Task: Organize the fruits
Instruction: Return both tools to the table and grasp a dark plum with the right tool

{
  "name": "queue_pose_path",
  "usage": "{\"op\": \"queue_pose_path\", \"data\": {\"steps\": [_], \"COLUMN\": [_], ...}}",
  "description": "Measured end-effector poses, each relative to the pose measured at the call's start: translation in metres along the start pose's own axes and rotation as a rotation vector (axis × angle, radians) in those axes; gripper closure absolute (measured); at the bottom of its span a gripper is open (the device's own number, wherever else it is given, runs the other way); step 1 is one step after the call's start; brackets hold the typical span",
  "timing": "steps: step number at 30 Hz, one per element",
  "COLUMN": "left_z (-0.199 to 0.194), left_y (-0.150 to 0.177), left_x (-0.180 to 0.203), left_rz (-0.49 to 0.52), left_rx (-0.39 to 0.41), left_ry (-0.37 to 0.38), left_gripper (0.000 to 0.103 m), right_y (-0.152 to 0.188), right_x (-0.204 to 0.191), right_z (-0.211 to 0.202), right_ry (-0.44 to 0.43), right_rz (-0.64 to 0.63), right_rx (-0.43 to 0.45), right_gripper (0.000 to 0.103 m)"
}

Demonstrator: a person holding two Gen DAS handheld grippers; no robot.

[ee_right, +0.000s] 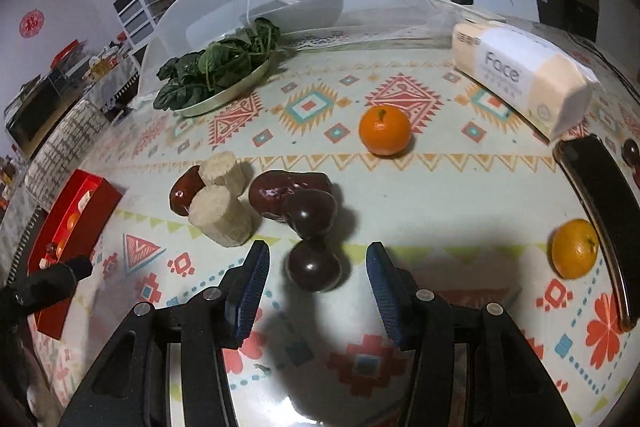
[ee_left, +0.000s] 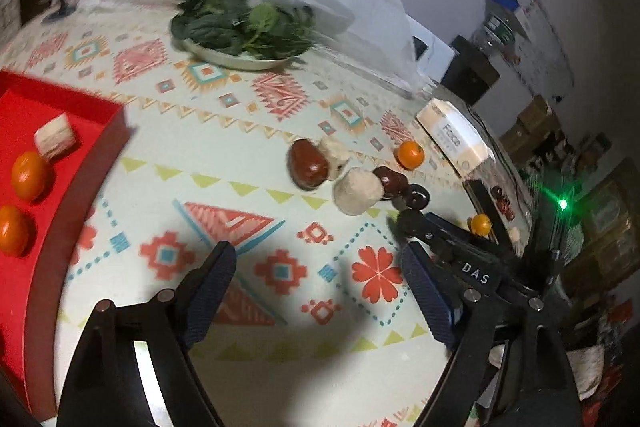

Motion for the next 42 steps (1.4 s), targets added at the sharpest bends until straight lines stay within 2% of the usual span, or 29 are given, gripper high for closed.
{"op": "queue_pose_path", "data": {"steps": [4, 6, 10, 11, 13, 15, 16, 24, 28, 35, 38, 42], "left_z": [0.014, 0.021, 0.038, 0.040, 0.048, 0.060, 0.065, 0.083, 0.083, 0.108, 0.112, 0.099], "left_y": [-0.003, -0.006, -0.015, -0.016, -0.019, -0.022, -0.023, -0.033, -0.037, -0.038, -0.035, -0.037], "left_x": [0.019, 0.025, 0.038, 0.042, 0.048, 0.051, 0.053, 0.061, 0.063, 0.065, 0.066, 0.060], "left_rz": [0.104, 0.130, 0.181, 0.192, 0.213, 0.223, 0.226, 0.250, 0.261, 0.298, 0.312, 0.264], "left_rx": [0.018, 0.021, 0.015, 0.016, -0.001, -0.034, -0.048, -0.017, 0.007, -0.052, -0.042, -0.012], "left_ry": [-0.019, -0.030, -0.036, -0.032, -0.019, -0.008, -0.008, -0.090, -0.124, -0.143, -0.149, -0.127], "left_gripper": [0.019, 0.019, 0.019, 0.022, 0.037, 0.063, 0.065, 0.064, 0.056, 0.056, 0.068, 0.068], "right_y": [0.001, 0.002, 0.002, 0.002, 0.003, 0.003, 0.003, 0.001, 0.001, 0.002, 0.002, 0.002], "right_x": [-0.004, -0.004, 0.000, 0.001, 0.005, 0.007, 0.008, 0.023, 0.023, 0.023, 0.025, 0.024], "right_z": [0.001, 0.001, -0.001, -0.002, -0.004, -0.008, -0.009, -0.012, -0.015, -0.016, -0.017, -0.015], "right_ry": [-0.002, -0.004, -0.011, -0.017, -0.029, -0.003, 0.000, -0.058, -0.062, -0.068, -0.067, -0.064], "right_rz": [-0.018, -0.022, -0.004, 0.003, 0.017, 0.022, 0.028, 0.105, 0.109, 0.110, 0.118, 0.117], "right_rx": [-0.001, -0.004, 0.001, 0.002, 0.007, 0.023, 0.027, 0.025, 0.037, 0.039, 0.043, 0.038], "right_gripper": [0.049, 0.070, 0.075, 0.076, 0.075, 0.075, 0.075, 0.075, 0.075, 0.075, 0.075, 0.075]}}
Point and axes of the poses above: each gripper's, at about its wrist camera, not at the fingertips, and z roughly the way its jaws point, x to its right, y to its underside, the point moved 1 cm from there along z, roughly the way its jaws point, and after that the axes turned 3 degrees about -x, right-handed, at the moved point
